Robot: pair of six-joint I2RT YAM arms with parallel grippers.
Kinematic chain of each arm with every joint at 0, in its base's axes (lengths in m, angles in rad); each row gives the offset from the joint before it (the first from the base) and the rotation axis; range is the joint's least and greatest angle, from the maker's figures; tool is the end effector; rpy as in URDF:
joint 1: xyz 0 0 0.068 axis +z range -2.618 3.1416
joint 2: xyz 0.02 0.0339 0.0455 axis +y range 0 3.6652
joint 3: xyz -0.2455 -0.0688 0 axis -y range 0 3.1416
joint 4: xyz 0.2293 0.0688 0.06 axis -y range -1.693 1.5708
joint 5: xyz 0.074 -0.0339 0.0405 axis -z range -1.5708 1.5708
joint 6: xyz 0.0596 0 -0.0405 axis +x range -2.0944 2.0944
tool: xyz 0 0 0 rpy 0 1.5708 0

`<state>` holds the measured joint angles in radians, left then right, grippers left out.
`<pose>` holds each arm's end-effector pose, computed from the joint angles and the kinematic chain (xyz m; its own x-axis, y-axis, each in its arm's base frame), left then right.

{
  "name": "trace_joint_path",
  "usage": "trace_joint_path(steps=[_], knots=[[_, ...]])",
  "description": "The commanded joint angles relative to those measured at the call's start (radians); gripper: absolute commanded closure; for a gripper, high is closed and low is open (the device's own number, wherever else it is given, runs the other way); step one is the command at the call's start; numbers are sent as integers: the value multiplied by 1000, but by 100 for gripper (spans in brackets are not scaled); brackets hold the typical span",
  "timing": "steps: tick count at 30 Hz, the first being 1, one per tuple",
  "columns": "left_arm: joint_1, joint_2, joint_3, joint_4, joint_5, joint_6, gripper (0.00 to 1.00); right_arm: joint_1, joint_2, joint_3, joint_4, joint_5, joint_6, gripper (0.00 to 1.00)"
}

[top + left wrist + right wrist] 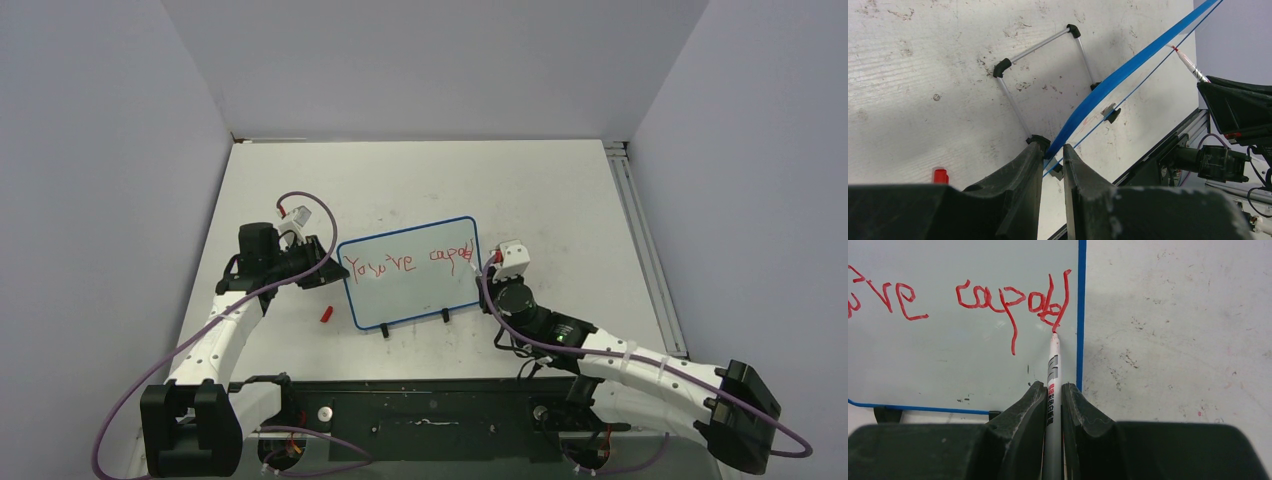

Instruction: Write a sentence on the whiteboard

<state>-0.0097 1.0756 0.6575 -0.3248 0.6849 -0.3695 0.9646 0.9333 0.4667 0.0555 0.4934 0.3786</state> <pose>0.2254 -0.0399 0.2100 -0.8017 -0.2719 -0.5323 0.1972 0.7203 -0.6650 0.1495 0.1660 0.2107 -0.3877 0.0122 -0.9217 -0.3585 0.9192 0.1630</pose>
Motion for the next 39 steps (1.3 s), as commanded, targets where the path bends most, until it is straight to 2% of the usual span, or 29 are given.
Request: trace_joint_path(steps=[1,39], knots=[[-6,-8,42,12,11,14,81,19,-52,13,-24,46,12,95],[-6,-6,42,12,7,15,81,3,-16,40,51,66,-61,95]])
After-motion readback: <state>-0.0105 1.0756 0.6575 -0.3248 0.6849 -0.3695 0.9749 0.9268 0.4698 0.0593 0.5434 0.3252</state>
